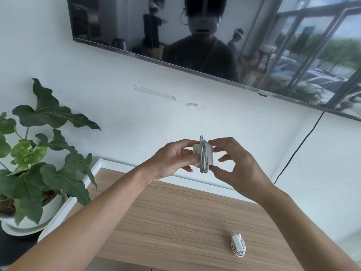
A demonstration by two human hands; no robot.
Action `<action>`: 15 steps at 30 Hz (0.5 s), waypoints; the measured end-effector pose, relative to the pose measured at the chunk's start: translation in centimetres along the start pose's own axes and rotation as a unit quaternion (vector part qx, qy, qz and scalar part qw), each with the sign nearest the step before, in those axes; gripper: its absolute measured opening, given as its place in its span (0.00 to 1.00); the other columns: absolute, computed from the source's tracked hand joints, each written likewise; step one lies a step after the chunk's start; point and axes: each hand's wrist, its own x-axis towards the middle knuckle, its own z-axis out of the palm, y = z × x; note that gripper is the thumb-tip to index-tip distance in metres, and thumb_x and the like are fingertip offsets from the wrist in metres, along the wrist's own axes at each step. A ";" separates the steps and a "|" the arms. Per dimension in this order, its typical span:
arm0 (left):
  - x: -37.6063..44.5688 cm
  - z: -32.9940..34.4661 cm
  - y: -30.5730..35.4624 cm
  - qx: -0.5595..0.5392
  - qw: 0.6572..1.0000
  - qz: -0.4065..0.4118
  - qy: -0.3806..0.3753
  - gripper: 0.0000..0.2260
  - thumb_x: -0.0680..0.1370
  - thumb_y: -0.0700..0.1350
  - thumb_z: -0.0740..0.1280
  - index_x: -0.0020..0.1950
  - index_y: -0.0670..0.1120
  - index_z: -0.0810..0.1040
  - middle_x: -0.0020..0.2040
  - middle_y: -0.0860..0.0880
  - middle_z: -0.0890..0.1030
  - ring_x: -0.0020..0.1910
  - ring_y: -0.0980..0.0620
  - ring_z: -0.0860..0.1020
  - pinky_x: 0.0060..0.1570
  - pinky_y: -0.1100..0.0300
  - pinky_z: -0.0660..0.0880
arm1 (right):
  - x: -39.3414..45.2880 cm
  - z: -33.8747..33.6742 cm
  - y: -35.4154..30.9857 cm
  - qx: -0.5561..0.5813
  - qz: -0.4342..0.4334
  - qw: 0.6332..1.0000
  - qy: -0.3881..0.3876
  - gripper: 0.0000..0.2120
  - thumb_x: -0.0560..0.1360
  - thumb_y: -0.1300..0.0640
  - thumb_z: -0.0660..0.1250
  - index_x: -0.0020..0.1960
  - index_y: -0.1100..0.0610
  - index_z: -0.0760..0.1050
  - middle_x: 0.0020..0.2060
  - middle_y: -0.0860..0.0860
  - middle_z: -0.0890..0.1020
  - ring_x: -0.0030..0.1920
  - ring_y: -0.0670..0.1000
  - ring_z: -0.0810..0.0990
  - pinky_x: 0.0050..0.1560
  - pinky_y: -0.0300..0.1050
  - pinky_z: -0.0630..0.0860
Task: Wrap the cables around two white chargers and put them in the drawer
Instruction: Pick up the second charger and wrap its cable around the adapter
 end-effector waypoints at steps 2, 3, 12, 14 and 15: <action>0.1 0.4 0.0 0.003 1.000 0.010 -0.003 0.16 0.83 0.43 0.67 0.71 0.47 0.77 0.56 0.46 0.87 0.53 0.51 0.85 0.49 0.57 0.79 | -0.1 0.0 0.0 -0.001 -0.003 1.000 0.011 0.26 0.72 0.64 0.76 0.68 0.56 0.74 0.60 0.46 0.77 0.61 0.46 0.78 0.55 0.42 0.78; 0.1 0.6 0.1 0.005 1.000 0.016 0.001 0.16 0.83 0.43 0.67 0.71 0.48 0.77 0.58 0.46 0.86 0.53 0.52 0.85 0.49 0.57 0.80 | -0.2 0.0 -0.1 -0.002 -0.004 1.000 0.019 0.26 0.72 0.65 0.75 0.67 0.56 0.75 0.59 0.46 0.76 0.61 0.46 0.78 0.56 0.42 0.78; 0.2 1.7 0.5 -0.082 0.996 0.013 0.026 0.13 0.82 0.47 0.67 0.67 0.53 0.80 0.56 0.49 0.86 0.53 0.51 0.83 0.50 0.54 0.77 | -0.6 0.7 -0.5 0.007 -0.025 0.997 0.071 0.26 0.70 0.69 0.74 0.66 0.60 0.74 0.61 0.49 0.74 0.60 0.49 0.80 0.60 0.47 0.81; 0.2 1.9 0.4 -0.081 0.996 0.005 0.034 0.12 0.84 0.44 0.66 0.66 0.53 0.81 0.56 0.49 0.86 0.52 0.52 0.83 0.50 0.54 0.76 | -0.8 0.8 -0.5 0.002 -0.024 0.997 0.073 0.25 0.70 0.69 0.74 0.66 0.60 0.74 0.61 0.50 0.74 0.59 0.49 0.80 0.60 0.47 0.81; 0.1 2.0 0.4 -0.079 0.996 0.001 0.036 0.12 0.84 0.44 0.65 0.67 0.52 0.81 0.56 0.49 0.85 0.51 0.51 0.83 0.50 0.53 0.76 | -0.8 0.9 -0.4 -0.001 -0.024 0.997 0.073 0.25 0.70 0.69 0.74 0.66 0.61 0.74 0.61 0.50 0.75 0.59 0.49 0.80 0.60 0.47 0.81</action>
